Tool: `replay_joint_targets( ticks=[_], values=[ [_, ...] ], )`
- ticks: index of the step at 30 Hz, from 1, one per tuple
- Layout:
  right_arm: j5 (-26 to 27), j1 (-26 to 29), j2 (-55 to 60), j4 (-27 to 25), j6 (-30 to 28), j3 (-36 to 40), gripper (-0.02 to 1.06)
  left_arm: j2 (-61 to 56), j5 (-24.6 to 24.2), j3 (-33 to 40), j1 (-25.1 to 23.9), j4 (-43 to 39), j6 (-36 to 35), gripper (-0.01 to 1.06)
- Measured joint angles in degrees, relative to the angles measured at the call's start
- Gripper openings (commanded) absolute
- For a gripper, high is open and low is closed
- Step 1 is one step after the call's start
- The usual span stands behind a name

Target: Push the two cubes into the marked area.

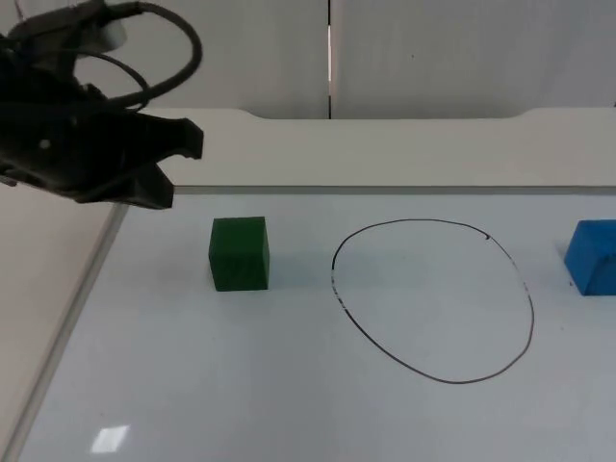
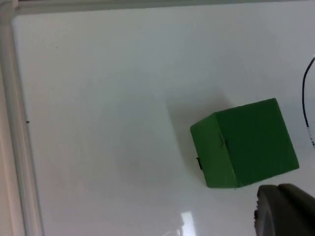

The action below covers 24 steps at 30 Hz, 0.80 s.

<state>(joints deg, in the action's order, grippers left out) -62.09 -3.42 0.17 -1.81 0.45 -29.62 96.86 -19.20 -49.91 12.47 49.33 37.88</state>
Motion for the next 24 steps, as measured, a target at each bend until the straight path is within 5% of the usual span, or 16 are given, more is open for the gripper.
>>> replay_joint_targets(
  ticks=[24],
  values=[
    [0.0,0.0,0.0,0.0,0.0,0.0,0.84,15.1,8.5,-3.7,0.0,3.0,0.2,0.00]
  ],
)
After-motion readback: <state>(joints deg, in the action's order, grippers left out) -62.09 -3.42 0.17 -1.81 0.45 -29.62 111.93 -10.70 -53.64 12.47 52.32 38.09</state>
